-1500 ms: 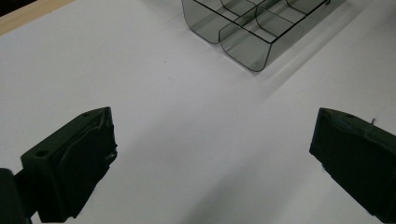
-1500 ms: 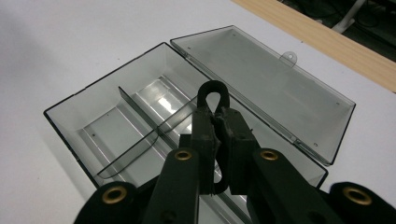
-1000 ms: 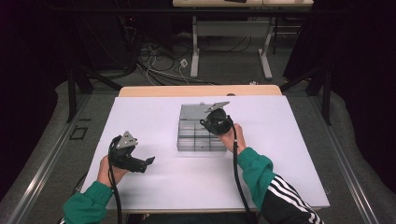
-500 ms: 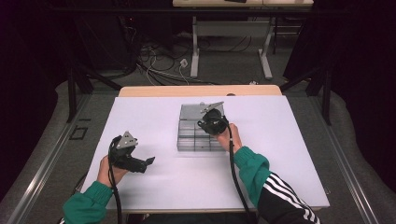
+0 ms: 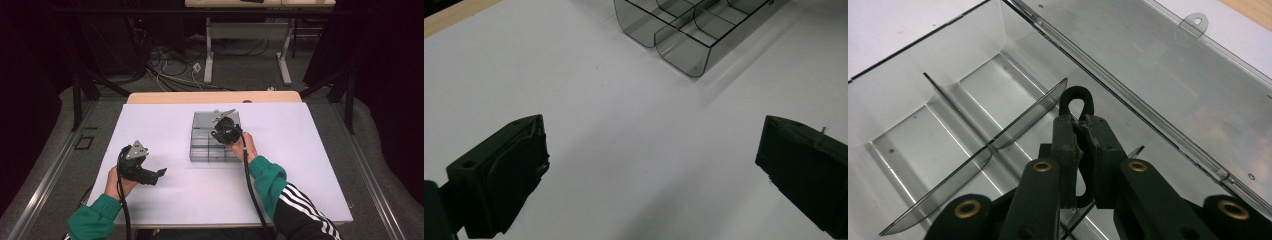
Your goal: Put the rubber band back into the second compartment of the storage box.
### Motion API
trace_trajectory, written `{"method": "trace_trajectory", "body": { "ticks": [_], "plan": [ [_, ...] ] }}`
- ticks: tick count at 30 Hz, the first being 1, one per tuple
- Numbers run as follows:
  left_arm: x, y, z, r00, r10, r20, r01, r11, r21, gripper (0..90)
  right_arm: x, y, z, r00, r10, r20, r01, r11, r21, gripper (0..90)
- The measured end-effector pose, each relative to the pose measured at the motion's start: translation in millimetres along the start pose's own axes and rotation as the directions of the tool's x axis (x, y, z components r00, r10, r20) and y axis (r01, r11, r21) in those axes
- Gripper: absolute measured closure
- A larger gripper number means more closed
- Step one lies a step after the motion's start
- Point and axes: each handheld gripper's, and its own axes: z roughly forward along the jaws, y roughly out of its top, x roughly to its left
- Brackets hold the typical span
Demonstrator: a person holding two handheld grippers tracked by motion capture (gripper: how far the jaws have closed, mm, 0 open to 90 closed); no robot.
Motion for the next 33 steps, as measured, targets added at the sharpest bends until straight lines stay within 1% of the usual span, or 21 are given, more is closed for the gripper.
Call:
{"method": "trace_trajectory", "body": {
  "ticks": [1, 2, 4, 8, 10, 11, 12, 13, 14, 16, 18, 20, 21, 22, 23, 25, 26, 27, 29, 30, 33],
  "plan": [
    [-0.3, 0.1, 0.2, 1.0000, 0.000, -0.005, 0.000, 1.0000, -0.002, 0.1, -0.1, 0.9, -1.4, 0.9999, 0.011, -0.007, -0.010, 0.999, 0.040, 82.7],
    [-0.5, 0.2, 0.3, 1.0000, 0.003, -0.003, -0.003, 1.0000, -0.002, 0.1, -0.2, 1.1, -0.8, 0.9999, 0.013, -0.007, -0.012, 0.999, 0.044, 80.8],
    [-0.6, 0.2, 0.4, 1.0000, 0.004, -0.004, -0.004, 1.0000, -0.002, 0.1, -1.7, 0.9, 0.4, 0.9998, -0.001, -0.019, 0.002, 0.999, 0.037, 75.6],
    [-0.2, 0.1, -0.1, 1.0000, -0.001, -0.002, 0.001, 1.0000, 0.000, 0.1, -1.9, 1.9, -3.5, 0.9997, 0.006, -0.024, -0.005, 0.999, 0.032, 69.8],
    [-0.3, 0.4, -0.3, 1.0000, 0.003, 0.000, -0.003, 1.0000, 0.003, 0.1, -2.2, 2.5, -4.7, 0.9987, 0.025, -0.043, -0.025, 1.000, 0.002, 67.6],
    [-0.6, 0.6, -1.0, 1.0000, 0.003, 0.003, -0.003, 0.9999, 0.009, 0.1, -2.6, 1.8, -3.3, 0.9987, 0.018, -0.049, -0.019, 0.999, -0.031, 65.4],
    [-1.3, 0.3, -0.5, 1.0000, -0.005, 0.003, 0.005, 1.0000, 0.002, 0.1, -2.5, 2.4, -5.5, 0.9983, 0.016, -0.057, -0.016, 1.000, 0.002, 64.0],
    [-1.2, 0.4, -0.6, 1.0000, -0.006, 0.003, 0.006, 1.0000, 0.002, 0.1, -1.8, 1.6, -3.2, 0.9976, 0.018, -0.066, -0.019, 0.999, -0.026, 62.6],
    [-0.7, 0.5, -0.4, 1.0000, -0.002, 0.001, 0.002, 1.0000, 0.004, 0.1, -2.5, 2.3, -4.7, 0.9973, 0.009, -0.073, -0.008, 1.000, 0.003, 60.8],
    [-0.4, 0.6, -0.2, 1.0000, 0.001, 0.001, -0.001, 1.0000, 0.006, 0.1, -3.4, 2.1, -4.7, 0.9969, 0.009, -0.078, -0.010, 1.000, -0.001, 57.5],
    [-0.4, 0.7, 0.1, 1.0000, 0.004, 0.001, -0.004, 1.0000, 0.000, 0.1, -3.6, 1.2, -3.2, 0.9975, 0.013, -0.070, -0.015, 0.999, -0.031, 54.8],
    [-0.3, 0.8, 0.3, 1.0000, 0.005, 0.000, -0.005, 1.0000, 0.001, 0.1, -4.4, 0.9, -3.6, 0.9971, 0.021, -0.072, -0.024, 0.999, -0.029, 49.8],
    [-0.5, 0.8, 0.3, 1.0000, 0.006, 0.000, -0.006, 1.0000, 0.000, 0.1, -4.9, 0.3, -2.6, 0.9969, 0.023, -0.076, -0.026, 0.998, -0.049, 46.8],
    [-0.5, 0.9, -0.1, 1.0000, 0.008, 0.001, -0.008, 1.0000, 0.000, 0.1, -5.5, 0.1, -2.7, 0.9965, 0.019, -0.081, -0.023, 0.999, -0.050, 44.0],
    [-0.4, 0.9, -0.2, 1.0000, 0.008, 0.001, -0.008, 1.0000, 0.000, 0.1, -6.4, 1.2, -6.0, 0.9961, 0.013, -0.087, -0.014, 1.000, -0.008, 40.6],
    [-0.2, 0.8, 0.1, 1.0000, 0.007, 0.002, -0.007, 1.0000, 0.001, 0.1, -6.8, 1.5, -6.9, 0.9948, 0.004, -0.102, -0.005, 1.000, -0.011, 34.2],
    [0.0, 0.7, 0.3, 1.0000, 0.006, 0.002, -0.006, 1.0000, 0.002, 0.1, -5.5, 1.2, -6.5, 0.9951, 0.012, -0.098, -0.016, 0.999, -0.031, 30.5],
    [0.1, 0.7, 0.3, 1.0000, 0.005, 0.002, -0.005, 1.0000, 0.002, 0.1, -6.0, 1.9, -9.1, 0.9937, 0.007, -0.112, -0.008, 1.000, -0.004, 27.4],
    [0.2, 0.7, -0.1, 1.0000, 0.007, 0.001, -0.007, 1.0000, 0.002, 0.1, -5.5, 1.8, -11.6, 0.9920, 0.000, -0.126, 0.001, 1.000, 0.006, 22.5],
    [0.0, 0.4, -0.6, 1.0000, 0.002, 0.002, -0.002, 1.0000, 0.007, 0.1, -5.7, 1.3, -12.1, 0.9904, -0.008, -0.138, 0.007, 1.000, -0.008, 19.9],
    [-0.4, 0.4, -0.2, 1.0000, -0.004, 0.001, 0.004, 1.0000, -0.003, 0.1, -5.5, 1.8, -18.8, 0.9851, -0.017, -0.171, 0.016, 1.000, -0.008, 16.2]
  ]
}}
